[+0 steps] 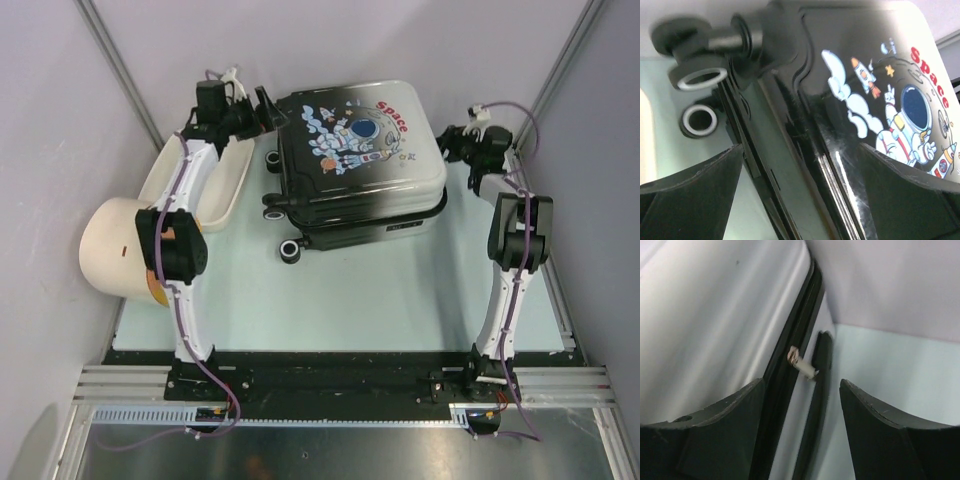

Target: Open, take out, and arrange the luggage

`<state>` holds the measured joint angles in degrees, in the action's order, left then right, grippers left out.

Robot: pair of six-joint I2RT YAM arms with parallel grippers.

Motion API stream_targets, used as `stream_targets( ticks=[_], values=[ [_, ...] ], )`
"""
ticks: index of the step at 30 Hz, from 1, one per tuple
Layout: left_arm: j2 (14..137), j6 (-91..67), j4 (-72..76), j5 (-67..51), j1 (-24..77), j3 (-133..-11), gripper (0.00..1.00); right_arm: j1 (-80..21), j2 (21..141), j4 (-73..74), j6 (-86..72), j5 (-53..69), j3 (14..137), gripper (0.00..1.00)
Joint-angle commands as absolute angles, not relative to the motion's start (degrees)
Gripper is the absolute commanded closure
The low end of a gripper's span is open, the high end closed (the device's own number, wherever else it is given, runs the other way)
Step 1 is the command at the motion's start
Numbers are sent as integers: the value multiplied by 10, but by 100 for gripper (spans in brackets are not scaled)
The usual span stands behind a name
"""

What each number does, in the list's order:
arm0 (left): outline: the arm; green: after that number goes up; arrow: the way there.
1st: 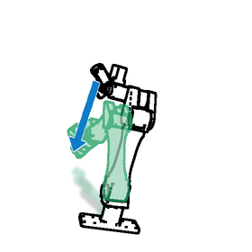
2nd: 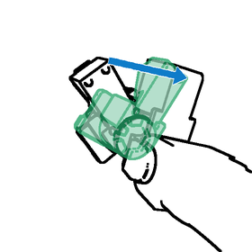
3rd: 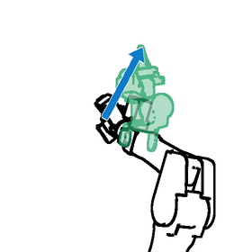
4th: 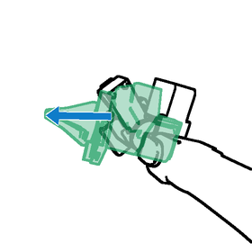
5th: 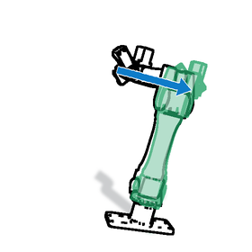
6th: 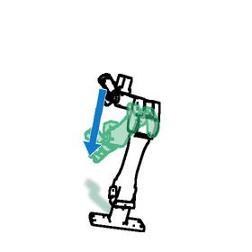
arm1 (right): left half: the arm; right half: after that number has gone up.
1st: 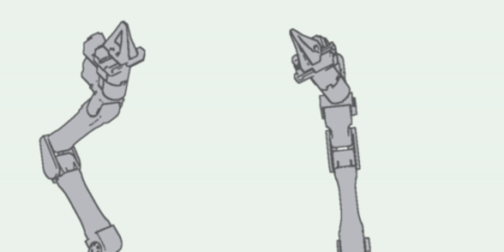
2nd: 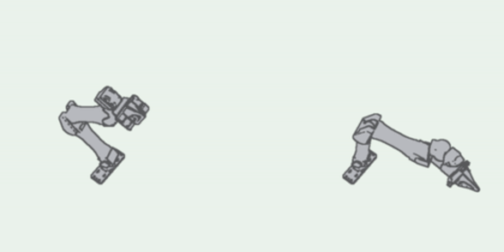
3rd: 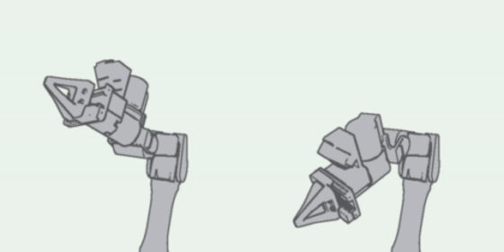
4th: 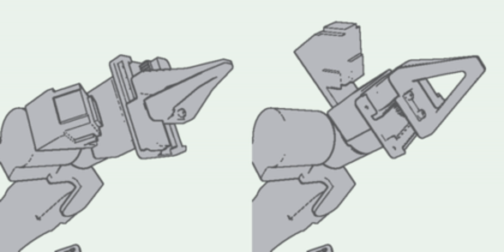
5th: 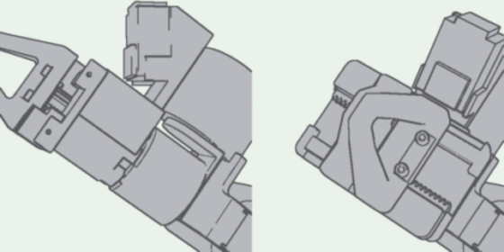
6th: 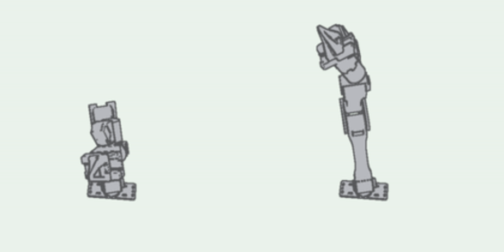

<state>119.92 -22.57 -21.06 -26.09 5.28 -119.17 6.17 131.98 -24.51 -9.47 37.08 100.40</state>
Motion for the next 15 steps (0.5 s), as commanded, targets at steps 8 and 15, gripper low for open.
stream_targets(
  ticks=[8,15],
  values=[
    [1201,-272,-172,-417,92,-1101,7,-41,1090,-238,-83,559,645,35],
    [1180,-165,-172,-478,163,-1020,16,-40,882,-166,-64,567,444,35]
  ],
)
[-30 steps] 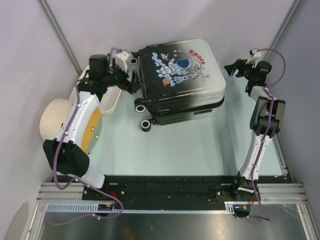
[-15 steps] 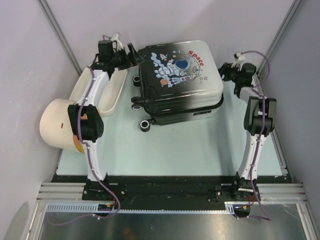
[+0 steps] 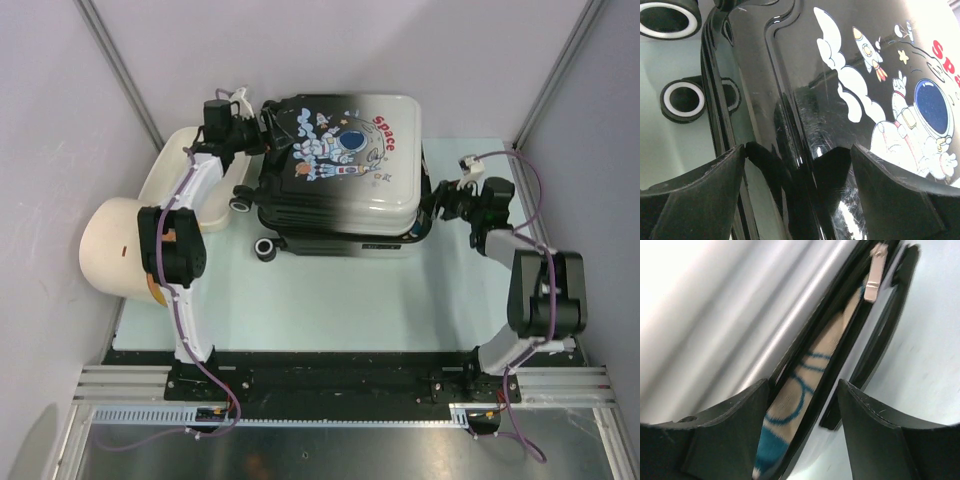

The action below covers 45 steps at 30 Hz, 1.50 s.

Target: Open, take out, and arrange the luggage

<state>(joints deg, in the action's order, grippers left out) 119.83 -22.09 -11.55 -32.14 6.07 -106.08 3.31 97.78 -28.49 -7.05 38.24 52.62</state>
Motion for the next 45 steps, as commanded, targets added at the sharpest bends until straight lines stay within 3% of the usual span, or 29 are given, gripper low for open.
stream_targets(
  ticks=[1,5,9,16,20,21,25,29,33,40,45],
  values=[
    [1182,-157,-172,-487,176,-1021,17,-39,836,-111,-29,567,433,34],
    [1211,-121,-172,-512,192,-1048,20,-9,719,37,30,573,408,30],
    [1244,-80,-172,-555,192,-1092,23,137,644,102,21,577,417,25],
    [1256,-8,-213,-553,244,-1129,23,238,720,73,3,505,480,22],
    [1248,51,-258,-547,265,-1149,18,247,768,45,41,483,488,30],
    [1250,46,-258,-543,263,-1161,16,247,774,49,64,482,488,38],
    [1245,16,-258,-506,198,-1280,8,246,800,96,176,493,487,50],
    [1183,-19,-258,-436,123,-1324,1,201,808,147,249,532,487,58],
    [1072,-83,-258,-407,52,-1211,0,119,802,150,248,538,462,60],
    [858,-109,-237,-369,13,-868,0,-36,803,-37,93,510,416,60],
    [805,-156,-207,-399,4,-755,1,-136,793,-169,-31,465,388,57]
  ],
)
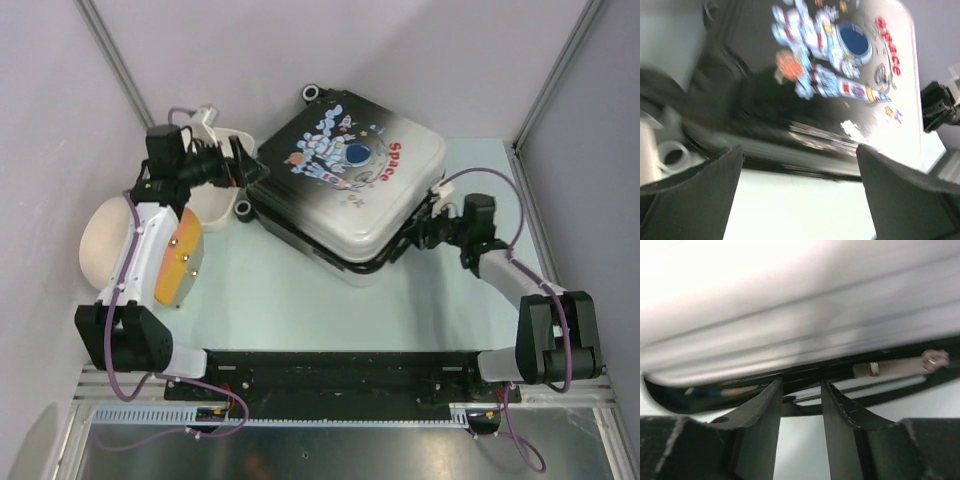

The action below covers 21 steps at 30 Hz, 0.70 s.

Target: Open, take out, and arrange the luggage

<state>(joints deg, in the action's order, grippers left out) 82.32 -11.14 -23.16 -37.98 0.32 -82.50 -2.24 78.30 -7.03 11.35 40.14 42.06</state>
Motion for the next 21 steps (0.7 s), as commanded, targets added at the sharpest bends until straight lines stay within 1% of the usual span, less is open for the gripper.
stream_targets(
  ticks=[1,3,4,7,8,9,10,11,12,14,16,18,20,21],
  values=[
    [804,-156,-202,-401,5,-739,1,-147,778,-175,-50,464,387,57],
    [811,-148,-198,-397,6,-733,2,-157,759,-161,-60,468,386,55],
    [815,-143,-195,-391,7,-731,3,-153,732,-148,-61,472,386,54],
    [846,-131,-192,-383,28,-735,4,-113,669,-77,-21,506,387,48],
    [855,-124,-191,-381,35,-737,4,-81,649,-56,-2,519,387,46],
    [878,-123,-189,-379,44,-739,4,-59,633,-18,12,535,389,38],
    [888,-123,-186,-379,60,-746,4,-39,616,-4,24,563,392,33],
    [901,-122,-185,-382,68,-750,4,-19,585,25,43,569,396,24],
    [923,-120,-185,-385,75,-755,3,22,572,39,48,568,402,22],
    [943,-113,-178,-391,101,-770,3,55,553,22,47,523,406,15],
    [974,-100,-177,-388,139,-788,2,101,564,-46,22,461,411,11],
    [997,-76,-178,-381,180,-811,2,152,624,-116,-16,426,427,10],
    [1031,-60,-178,-381,203,-828,2,184,687,-157,-50,403,480,12],
    [1043,-55,-178,-381,220,-844,3,199,749,-186,-72,394,502,14]
  ],
)
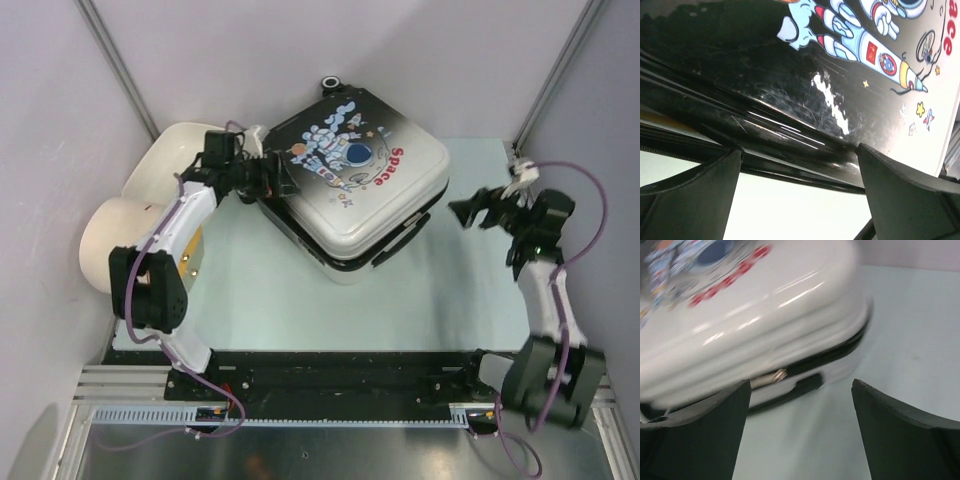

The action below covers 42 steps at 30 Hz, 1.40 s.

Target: Open, take out, and arrange the luggage

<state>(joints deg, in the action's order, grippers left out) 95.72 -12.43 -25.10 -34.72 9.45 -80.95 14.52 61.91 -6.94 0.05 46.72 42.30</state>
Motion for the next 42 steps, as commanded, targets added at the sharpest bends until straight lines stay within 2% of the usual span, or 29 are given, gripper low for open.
stream_targets(
  ticks=[1,6,11,15,17,19,23,28,34,39,40,42],
  values=[
    [1057,-48,-178,-382,226,-850,3,219,785,-202,-102,385,549,16],
    [1049,-25,-180,-389,209,-839,3,222,958,-302,-127,324,653,20],
    [987,-23,-179,-416,152,-806,2,197,1066,-364,-130,275,728,20],
    [935,-32,-174,-414,120,-768,0,169,1128,-359,-131,332,755,23],
    [930,-37,-173,-412,115,-762,0,157,1144,-339,-135,370,756,32],
    [932,-49,-172,-411,106,-761,0,146,1145,-303,-146,411,751,35],
    [941,-65,-170,-416,103,-766,1,146,1111,-272,-164,480,685,38],
    [939,-65,-169,-424,111,-759,1,191,1006,-211,-142,533,621,41],
    [894,-47,-168,-418,117,-729,3,278,865,-95,-30,522,609,36],
    [839,-32,-169,-408,116,-697,3,293,753,215,249,576,657,27],
    [832,-30,-169,-406,116,-693,3,280,718,314,294,572,657,25],
    [815,-29,-168,-403,116,-685,3,212,691,405,393,534,651,26]
  ],
)
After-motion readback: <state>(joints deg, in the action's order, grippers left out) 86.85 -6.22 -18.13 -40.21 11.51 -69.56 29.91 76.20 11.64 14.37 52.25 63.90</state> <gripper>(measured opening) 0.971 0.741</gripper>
